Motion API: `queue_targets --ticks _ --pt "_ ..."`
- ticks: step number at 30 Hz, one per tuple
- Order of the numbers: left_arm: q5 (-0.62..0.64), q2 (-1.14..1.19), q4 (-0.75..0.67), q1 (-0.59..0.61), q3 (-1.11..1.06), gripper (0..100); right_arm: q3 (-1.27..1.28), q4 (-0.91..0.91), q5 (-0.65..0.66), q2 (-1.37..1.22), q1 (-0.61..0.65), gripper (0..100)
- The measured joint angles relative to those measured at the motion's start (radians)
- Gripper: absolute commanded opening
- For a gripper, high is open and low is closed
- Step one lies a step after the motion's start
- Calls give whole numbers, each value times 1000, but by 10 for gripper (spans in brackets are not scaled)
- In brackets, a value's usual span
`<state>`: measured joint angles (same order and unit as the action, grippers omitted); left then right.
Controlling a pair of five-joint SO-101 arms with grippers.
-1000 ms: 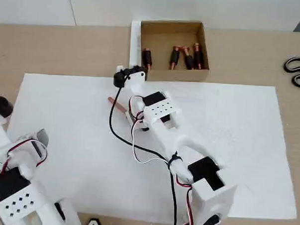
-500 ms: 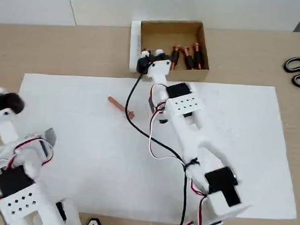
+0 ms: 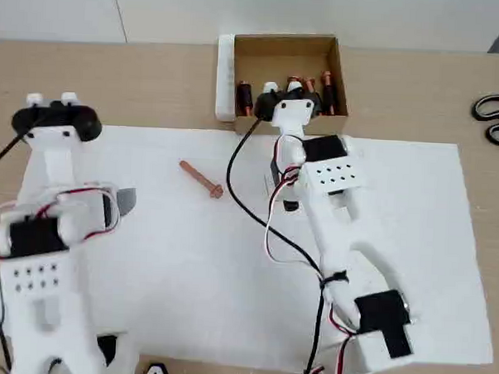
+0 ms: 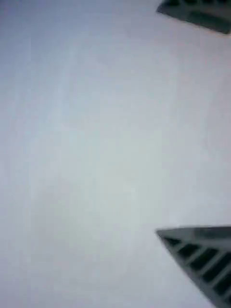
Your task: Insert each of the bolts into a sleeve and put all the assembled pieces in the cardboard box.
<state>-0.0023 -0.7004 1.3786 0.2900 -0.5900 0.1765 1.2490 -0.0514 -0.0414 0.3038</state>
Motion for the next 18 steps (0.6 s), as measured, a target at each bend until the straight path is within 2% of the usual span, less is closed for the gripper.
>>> queue_targets --ticks 5,18 --pt "0 64 21 0 63 269 2 -2 0 -66 -32 13" --pt "14 40 58 0 64 269 2 -29 51 -77 -32 154"
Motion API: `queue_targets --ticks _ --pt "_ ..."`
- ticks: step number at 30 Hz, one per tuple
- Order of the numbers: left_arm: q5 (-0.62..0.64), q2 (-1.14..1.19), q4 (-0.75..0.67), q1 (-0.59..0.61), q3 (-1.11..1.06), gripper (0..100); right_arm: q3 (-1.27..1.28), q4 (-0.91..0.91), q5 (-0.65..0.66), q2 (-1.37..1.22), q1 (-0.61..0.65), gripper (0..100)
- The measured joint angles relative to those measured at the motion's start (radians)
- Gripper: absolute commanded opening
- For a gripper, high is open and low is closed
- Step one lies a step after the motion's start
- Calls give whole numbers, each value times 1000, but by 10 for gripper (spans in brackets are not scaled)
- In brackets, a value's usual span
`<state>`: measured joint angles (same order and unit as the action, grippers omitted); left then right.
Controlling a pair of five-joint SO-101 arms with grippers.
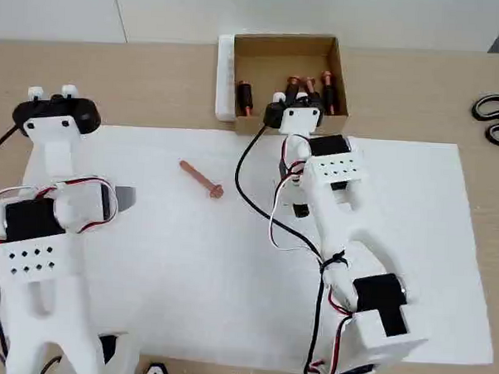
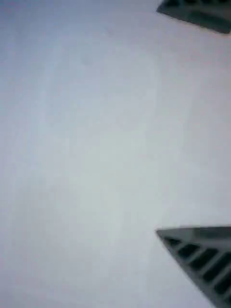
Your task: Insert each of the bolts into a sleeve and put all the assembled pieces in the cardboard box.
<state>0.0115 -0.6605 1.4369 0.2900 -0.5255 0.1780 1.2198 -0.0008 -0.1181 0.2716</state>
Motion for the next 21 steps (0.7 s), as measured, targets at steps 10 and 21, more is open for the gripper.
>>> queue_targets --ticks 10,21 --pt "0 0 0 0 0 269 0 51 31 0 0 184" --pt "0 0 0 0 0 269 8 51 32 -83 0 182"
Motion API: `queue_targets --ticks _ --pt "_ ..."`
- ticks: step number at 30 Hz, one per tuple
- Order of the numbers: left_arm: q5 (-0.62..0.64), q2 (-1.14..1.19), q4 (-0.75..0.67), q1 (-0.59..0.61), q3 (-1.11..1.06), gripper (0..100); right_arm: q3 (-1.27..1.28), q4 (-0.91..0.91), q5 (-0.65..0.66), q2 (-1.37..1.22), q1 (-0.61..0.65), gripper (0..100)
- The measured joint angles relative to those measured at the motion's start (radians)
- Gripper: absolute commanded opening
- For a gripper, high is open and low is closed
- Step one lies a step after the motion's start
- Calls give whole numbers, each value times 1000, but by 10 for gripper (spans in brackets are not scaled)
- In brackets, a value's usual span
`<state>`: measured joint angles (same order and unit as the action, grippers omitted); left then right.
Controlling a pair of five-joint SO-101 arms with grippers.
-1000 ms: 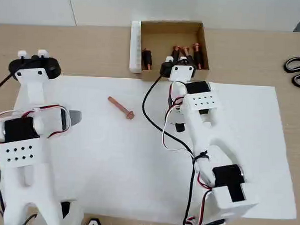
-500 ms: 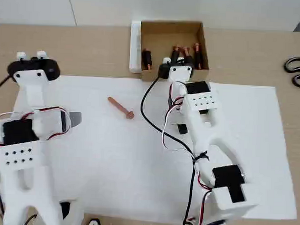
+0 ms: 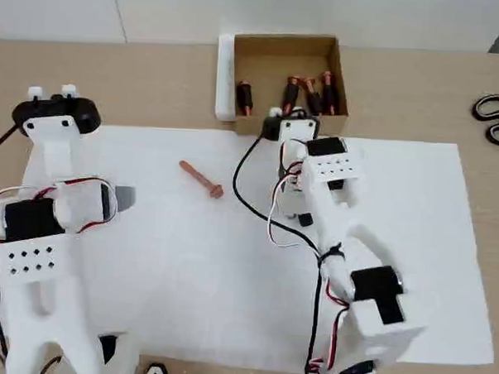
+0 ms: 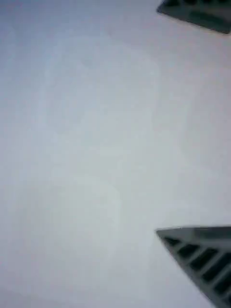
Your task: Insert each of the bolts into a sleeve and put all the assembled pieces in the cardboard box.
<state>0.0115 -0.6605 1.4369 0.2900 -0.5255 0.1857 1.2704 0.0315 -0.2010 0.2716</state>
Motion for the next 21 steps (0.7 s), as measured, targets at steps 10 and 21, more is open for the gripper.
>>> queue_targets --ticks 10,21 --pt "0 0 0 0 0 269 0 -34 2 -38 -8 26" --pt "5 0 0 -9 0 269 -11 -9 32 -38 -8 5"
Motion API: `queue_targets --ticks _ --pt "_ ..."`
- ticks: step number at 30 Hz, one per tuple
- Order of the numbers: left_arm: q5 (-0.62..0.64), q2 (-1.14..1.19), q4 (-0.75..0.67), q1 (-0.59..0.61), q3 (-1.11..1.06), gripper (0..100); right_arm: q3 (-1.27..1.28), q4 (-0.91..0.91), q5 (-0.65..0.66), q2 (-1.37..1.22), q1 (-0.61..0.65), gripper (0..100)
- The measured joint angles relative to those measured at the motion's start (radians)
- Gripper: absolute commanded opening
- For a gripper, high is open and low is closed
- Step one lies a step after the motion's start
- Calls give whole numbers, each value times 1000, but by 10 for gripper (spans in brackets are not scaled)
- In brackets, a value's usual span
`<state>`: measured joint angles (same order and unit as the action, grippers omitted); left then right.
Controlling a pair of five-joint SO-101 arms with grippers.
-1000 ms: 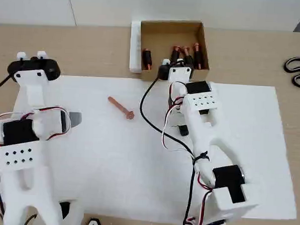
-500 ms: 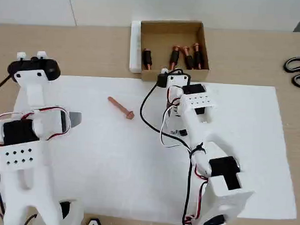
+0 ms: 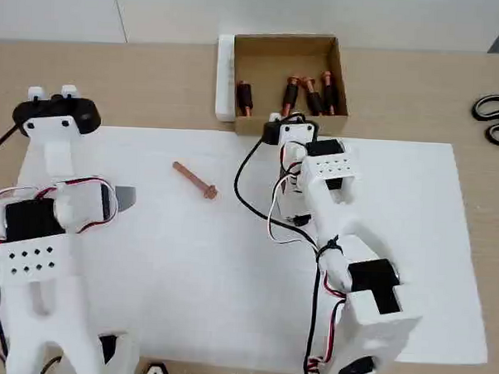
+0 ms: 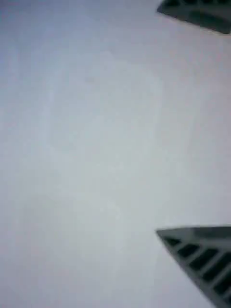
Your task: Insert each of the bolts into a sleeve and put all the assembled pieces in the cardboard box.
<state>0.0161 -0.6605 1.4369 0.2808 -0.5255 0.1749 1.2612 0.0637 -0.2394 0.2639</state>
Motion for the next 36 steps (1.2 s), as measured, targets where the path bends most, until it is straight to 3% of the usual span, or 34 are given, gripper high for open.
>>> queue_targets --ticks 8,11,20,28,36 --pt "-54 52 -29 -167 9 269 -101 204 29 196 -43 5" --pt "-164 161 -38 -226 78 269 -112 252 60 305 -80 4" --pt "-767 595 -92 -255 359 269 -112 358 81 445 -221 4" --pt "-979 879 -364 -261 488 268 -112 407 81 446 -235 4" --pt "-1119 1008 -393 -313 528 268 -112 427 81 446 -241 4"
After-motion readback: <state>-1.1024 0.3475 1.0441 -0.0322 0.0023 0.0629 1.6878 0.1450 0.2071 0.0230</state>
